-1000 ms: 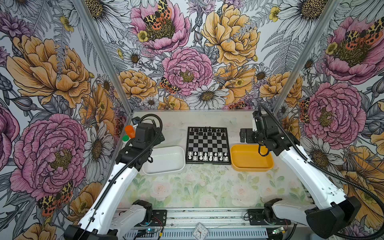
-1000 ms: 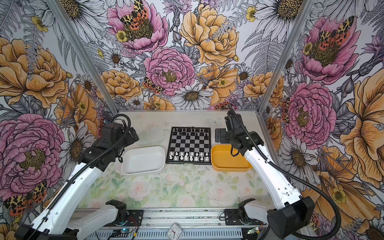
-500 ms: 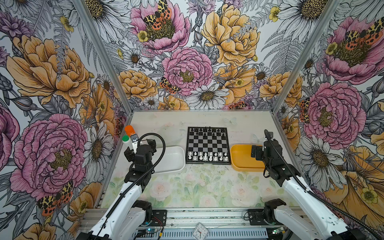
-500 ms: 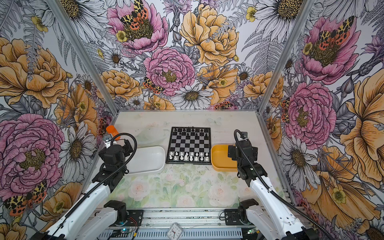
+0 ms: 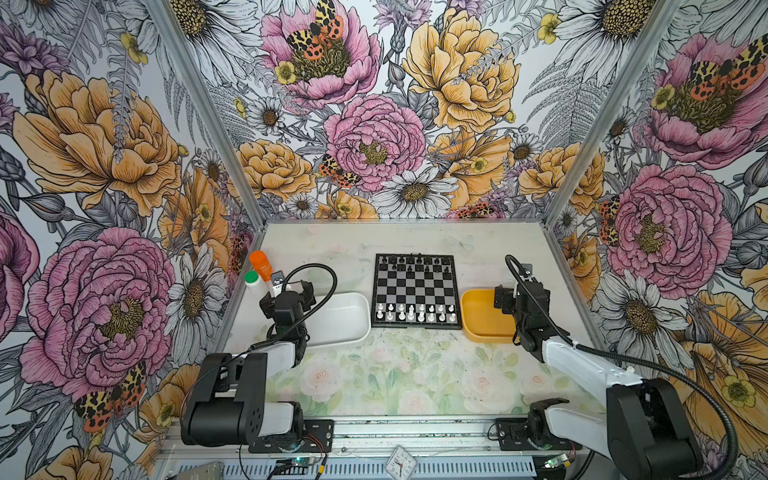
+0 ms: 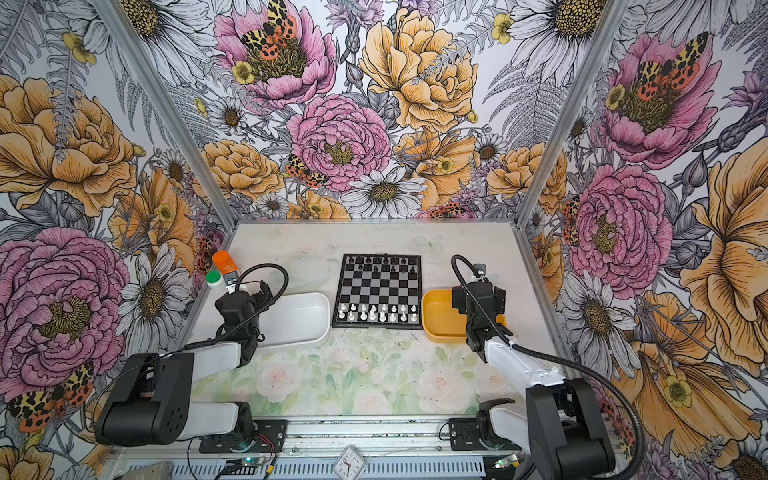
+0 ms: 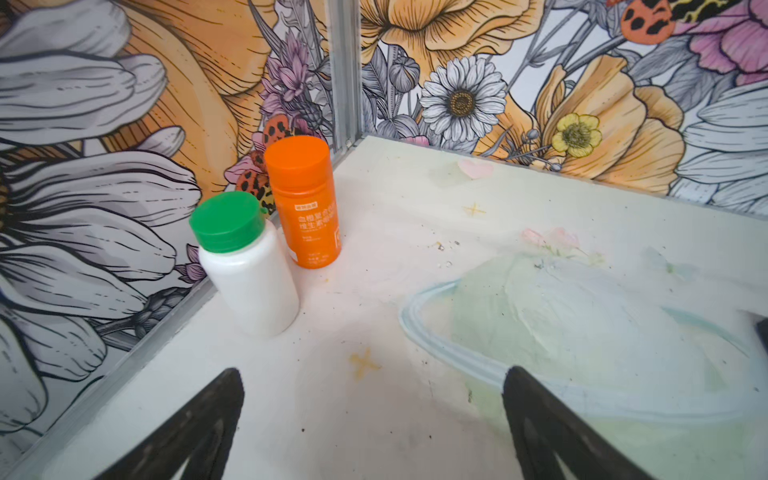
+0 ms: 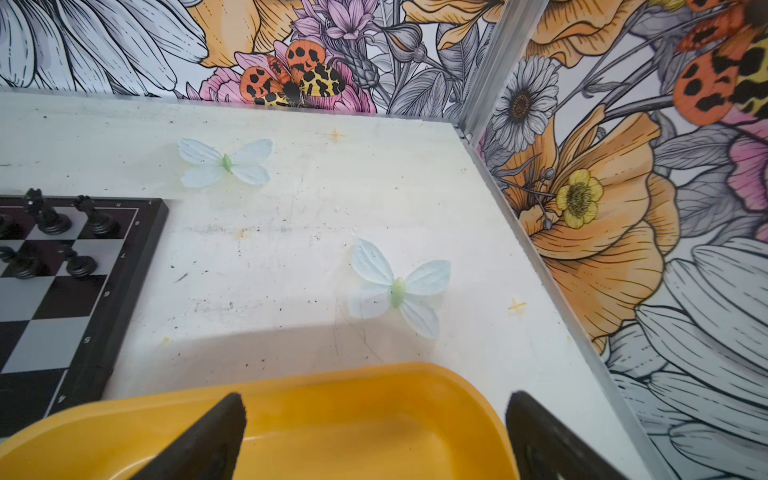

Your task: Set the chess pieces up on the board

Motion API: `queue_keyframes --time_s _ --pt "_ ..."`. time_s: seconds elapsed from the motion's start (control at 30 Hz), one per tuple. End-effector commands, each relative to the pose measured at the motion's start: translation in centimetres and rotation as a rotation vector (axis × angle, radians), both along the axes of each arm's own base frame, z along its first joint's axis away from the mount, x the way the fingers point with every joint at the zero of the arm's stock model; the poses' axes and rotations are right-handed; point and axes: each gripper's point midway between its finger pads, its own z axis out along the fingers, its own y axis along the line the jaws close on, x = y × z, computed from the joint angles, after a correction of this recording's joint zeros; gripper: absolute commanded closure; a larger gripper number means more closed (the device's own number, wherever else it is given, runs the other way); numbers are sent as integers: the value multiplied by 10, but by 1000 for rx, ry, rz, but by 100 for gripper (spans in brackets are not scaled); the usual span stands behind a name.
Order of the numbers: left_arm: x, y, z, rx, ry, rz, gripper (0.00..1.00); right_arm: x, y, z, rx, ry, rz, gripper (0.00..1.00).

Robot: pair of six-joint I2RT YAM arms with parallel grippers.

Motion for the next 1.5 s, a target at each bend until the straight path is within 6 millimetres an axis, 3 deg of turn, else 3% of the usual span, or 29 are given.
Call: queue_keyframes --time_s 0.0,0.17,0.43,0.6,0.73,1.47 --pt "12 -15 30 22 -173 -92 1 22 6 9 18 -118 62 0" --pt "27 -28 14 53 -98 -144 1 36 19 13 37 -153 131 0" --pt "34 -24 13 11 -90 -173 1 38 19 12 2 -192 161 0" --pt "38 -26 11 -4 -78 -199 1 44 3 2 77 -218 136 0" --pt "38 -26 11 -2 -77 -200 1 44 0 -5 121 -219 154 0" --pt "37 -26 11 24 -72 -171 1 43 -1 -5 127 -222 157 0"
